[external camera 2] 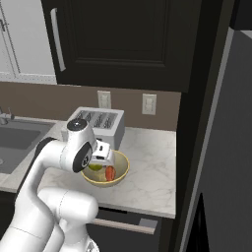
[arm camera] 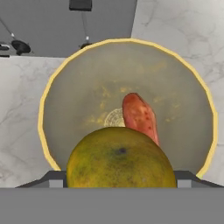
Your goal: Take the sweet potato, orange, and garlic from the freezer and place them in the bowl on the counter.
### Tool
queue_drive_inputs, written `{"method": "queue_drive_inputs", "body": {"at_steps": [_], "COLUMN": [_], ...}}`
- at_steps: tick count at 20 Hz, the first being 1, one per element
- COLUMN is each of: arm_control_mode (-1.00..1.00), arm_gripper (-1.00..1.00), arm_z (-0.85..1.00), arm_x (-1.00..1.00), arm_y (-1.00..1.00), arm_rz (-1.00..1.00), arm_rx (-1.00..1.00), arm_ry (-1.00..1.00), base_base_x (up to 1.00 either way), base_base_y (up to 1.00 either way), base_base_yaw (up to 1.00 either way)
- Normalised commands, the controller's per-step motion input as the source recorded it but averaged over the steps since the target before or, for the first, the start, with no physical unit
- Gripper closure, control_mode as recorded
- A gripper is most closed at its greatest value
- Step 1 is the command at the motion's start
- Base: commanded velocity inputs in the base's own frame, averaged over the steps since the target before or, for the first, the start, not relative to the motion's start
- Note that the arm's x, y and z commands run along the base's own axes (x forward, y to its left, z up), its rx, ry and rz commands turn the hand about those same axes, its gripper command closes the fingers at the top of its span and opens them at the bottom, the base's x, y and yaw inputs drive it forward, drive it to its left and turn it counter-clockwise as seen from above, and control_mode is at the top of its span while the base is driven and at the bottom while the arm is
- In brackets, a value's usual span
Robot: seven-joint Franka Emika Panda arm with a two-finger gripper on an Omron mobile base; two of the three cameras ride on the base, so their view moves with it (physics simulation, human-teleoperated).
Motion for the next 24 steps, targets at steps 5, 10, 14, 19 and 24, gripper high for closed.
{"method": "queue_drive_inputs", "body": {"at_steps": [5,10,14,19,24], "arm_control_mode": [-1.00,-1.00,-1.00,-1.00,-1.00], "arm_gripper": [1.00,1.00,1.00,1.00,-1.00], "arm_z": [-0.33,-0.30,-0.20,-0.08,-0.01], "arm_x": [0.01,0.03,0.06,0.07,0.02], "arm_y": [0.00,0.00,0.00,0.00,0.00], "arm_rz": [0.00,0.00,0.00,0.01,0.00], "arm_rx": [0.00,0.00,0.00,0.00,0.00], "arm_ry": [0.00,0.00,0.00,0.00,0.00], "base_base_x": [0.00,0.00,0.00,0.00,0.00], "base_base_y": [0.00,0.00,0.00,0.00,0.00], "base_base_yaw": [0.00,0.00,0.00,0.00,0.00]}}
